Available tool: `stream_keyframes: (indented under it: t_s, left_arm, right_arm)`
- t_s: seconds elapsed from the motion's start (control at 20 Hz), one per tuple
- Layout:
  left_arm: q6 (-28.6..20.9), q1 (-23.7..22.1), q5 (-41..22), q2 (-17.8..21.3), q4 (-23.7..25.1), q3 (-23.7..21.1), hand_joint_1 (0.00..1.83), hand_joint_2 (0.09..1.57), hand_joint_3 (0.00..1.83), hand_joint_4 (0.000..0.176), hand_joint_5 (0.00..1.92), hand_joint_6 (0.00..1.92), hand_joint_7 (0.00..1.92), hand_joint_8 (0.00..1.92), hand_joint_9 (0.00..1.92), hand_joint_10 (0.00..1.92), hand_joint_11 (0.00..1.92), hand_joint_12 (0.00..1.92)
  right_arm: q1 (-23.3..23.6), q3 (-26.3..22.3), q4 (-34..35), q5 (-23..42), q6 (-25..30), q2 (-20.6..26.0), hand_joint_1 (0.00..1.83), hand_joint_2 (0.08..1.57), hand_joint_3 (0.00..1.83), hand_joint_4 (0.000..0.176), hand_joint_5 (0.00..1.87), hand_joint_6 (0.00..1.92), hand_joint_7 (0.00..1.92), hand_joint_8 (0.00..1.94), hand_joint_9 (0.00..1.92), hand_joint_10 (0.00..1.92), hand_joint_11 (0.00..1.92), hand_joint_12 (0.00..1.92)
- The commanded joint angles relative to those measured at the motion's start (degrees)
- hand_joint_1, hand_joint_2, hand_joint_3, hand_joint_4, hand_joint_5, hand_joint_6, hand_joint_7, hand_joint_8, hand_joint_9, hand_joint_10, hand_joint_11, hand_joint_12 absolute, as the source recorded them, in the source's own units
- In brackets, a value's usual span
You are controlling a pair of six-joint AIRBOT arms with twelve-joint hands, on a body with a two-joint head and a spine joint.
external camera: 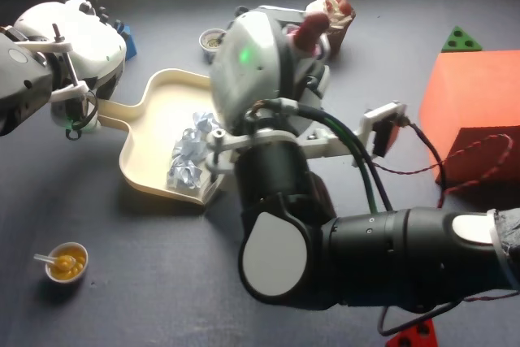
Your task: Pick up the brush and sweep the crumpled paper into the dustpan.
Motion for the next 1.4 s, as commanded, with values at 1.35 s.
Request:
stream_keyframes:
  t_s: [1.35]
  left_arm:
    - [0.4, 0.2, -4.7, 0.6, 1.5, 0.2, 1.12, 1.09, 0.0, 0.0, 1.04, 0.89, 0.33, 0.0, 0.25, 0.0, 0.02, 0.67]
  right_arm:
    - [2.1, 0.2, -5.5, -13.9, 10.1, -2.6, 1.43, 1.15, 0.0, 0.0, 1.3, 1.92, 1.37, 1.94, 1.42, 1.92, 1.38, 1.91]
